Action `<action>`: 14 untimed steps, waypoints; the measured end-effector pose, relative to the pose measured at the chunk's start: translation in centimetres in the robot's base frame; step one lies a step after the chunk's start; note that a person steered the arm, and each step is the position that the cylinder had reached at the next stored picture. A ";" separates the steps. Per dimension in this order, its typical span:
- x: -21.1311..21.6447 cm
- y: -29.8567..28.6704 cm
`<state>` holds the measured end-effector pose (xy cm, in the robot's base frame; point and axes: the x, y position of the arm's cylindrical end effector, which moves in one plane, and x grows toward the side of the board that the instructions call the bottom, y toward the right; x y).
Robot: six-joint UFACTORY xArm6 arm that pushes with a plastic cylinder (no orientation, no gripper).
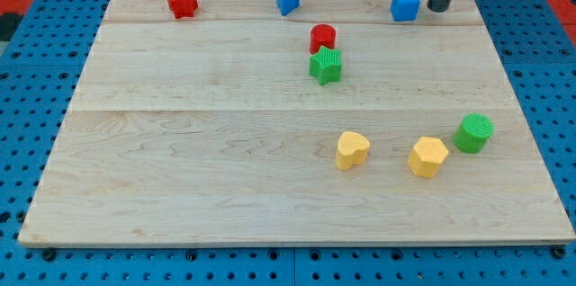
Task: Push the yellow heart towards center
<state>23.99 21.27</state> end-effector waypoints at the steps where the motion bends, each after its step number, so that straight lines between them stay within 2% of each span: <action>1: 0.0 -0.5; 3: 0.0 -0.2; 4: 4.5 1.0; 5: 10.2 -1.5; 6: 11.2 -7.5; 7: 6.3 -11.4; 8: 5.5 -9.6; 12: 6.0 -7.3; 14: 8.6 -2.4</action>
<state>32.63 18.85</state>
